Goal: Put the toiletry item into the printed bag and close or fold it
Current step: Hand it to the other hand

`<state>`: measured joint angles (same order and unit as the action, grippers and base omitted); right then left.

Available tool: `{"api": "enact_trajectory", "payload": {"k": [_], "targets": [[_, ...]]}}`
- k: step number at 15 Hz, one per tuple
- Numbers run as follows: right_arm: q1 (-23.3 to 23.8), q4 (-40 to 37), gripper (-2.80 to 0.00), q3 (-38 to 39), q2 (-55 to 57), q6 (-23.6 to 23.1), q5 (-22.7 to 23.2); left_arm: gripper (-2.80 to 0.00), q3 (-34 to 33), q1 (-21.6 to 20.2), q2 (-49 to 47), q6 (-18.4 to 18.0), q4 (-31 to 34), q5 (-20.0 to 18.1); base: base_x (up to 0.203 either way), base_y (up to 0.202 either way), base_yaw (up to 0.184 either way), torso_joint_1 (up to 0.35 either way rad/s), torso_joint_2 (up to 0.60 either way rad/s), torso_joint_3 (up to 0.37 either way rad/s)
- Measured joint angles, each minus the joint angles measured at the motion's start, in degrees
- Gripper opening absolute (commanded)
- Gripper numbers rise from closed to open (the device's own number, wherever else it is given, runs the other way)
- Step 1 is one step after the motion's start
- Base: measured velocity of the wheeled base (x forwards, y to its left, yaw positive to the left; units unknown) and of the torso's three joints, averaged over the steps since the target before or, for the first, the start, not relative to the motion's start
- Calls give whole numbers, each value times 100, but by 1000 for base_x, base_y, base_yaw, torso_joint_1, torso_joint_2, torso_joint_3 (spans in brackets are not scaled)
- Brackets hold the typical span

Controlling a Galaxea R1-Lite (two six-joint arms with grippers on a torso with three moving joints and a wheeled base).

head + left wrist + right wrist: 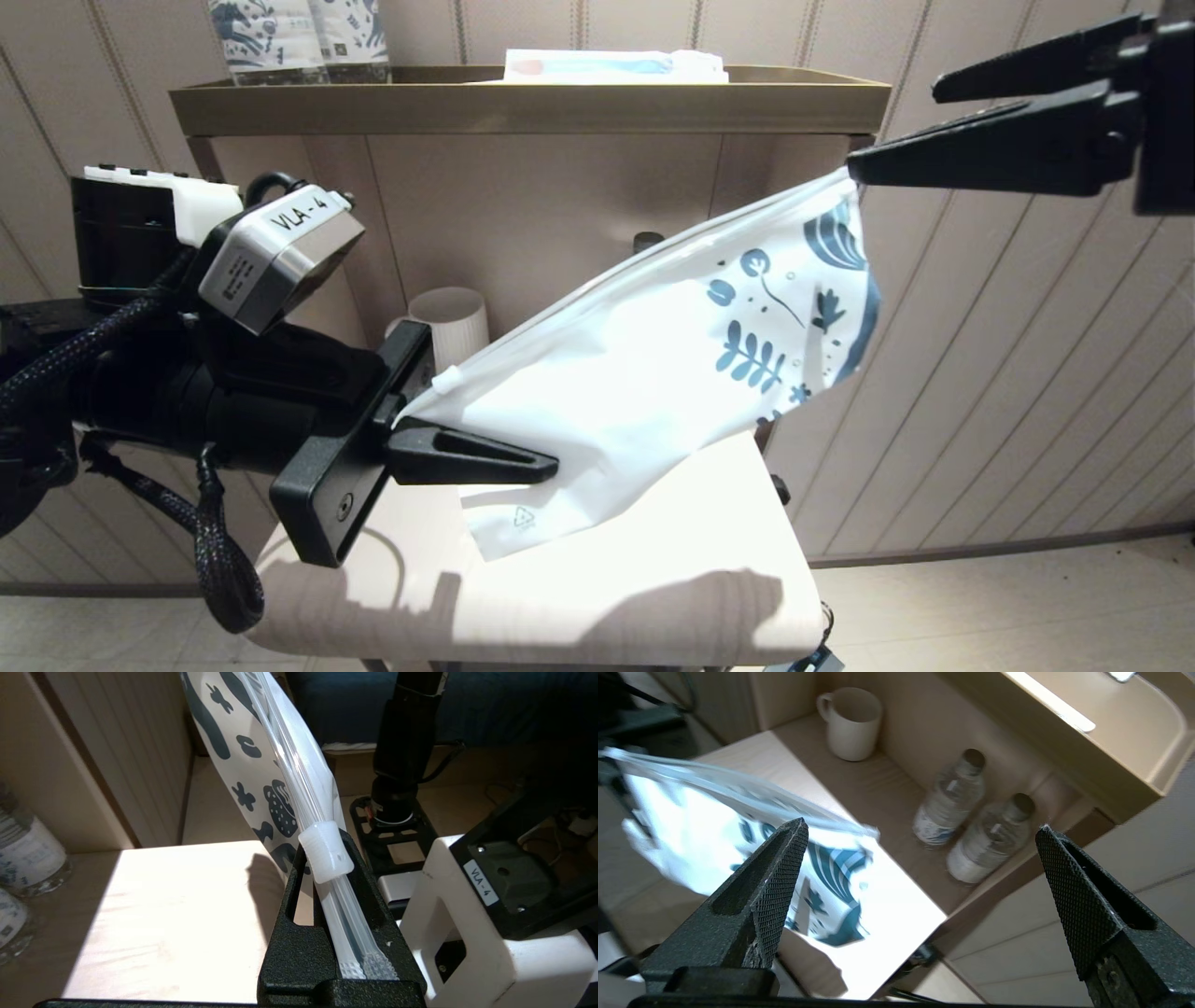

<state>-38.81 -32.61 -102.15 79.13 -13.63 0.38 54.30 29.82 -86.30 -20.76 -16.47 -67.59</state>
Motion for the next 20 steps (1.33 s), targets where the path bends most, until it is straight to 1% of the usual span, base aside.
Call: {"api": "enact_trajectory", "payload": {"k": [1, 4, 6, 8, 11, 13, 16, 18, 20], "targets": [[-157, -267, 0, -176, -1, 94, 15, -280, 0, 94, 13, 23, 96, 11, 0, 0, 0, 0, 0, 0], [-480, -1061, 0, -764, 174, 278, 86, -280, 181, 243, 2, 36, 712, -18, 0, 0, 0, 0, 0, 0], [-643, -1254, 0, -902, 313, 278, 310, -280, 357, 307, -15, 36, 1227, -106, 0, 0, 0, 0, 0, 0], [-746, -1476, 0, -948, 440, 259, 774, -280, 519, 417, -59, 28, 1565, -137, 0, 0, 0, 0, 0, 0], [-783, -1736, 0, -961, 661, 93, 1739, -280, 588, 549, -239, -3, 1606, -135, 0, 0, 0, 0, 0, 0], [-661, -1745, 0, -943, 831, -56, 2325, -280, 663, 590, -464, -91, 1601, -126, 0, 0, 0, 0, 0, 0], [-292, -1725, 0, -928, 1121, -472, 3042, -280, 858, 618, -945, -399, 1598, 8, 0, 0, 0, 0, 0, 0], [-194, -1678, 0, -942, 1407, -782, 3203, -280, 1017, 618, -1290, -736, 1595, 244, 0, 0, 0, 0, 0, 0], [-172, -1667, 0, -950, 1676, -1114, 3270, -280, 1053, 618, -1473, -1027, 1606, 313, 0, 0, 0, 0, 0, 0]]}}
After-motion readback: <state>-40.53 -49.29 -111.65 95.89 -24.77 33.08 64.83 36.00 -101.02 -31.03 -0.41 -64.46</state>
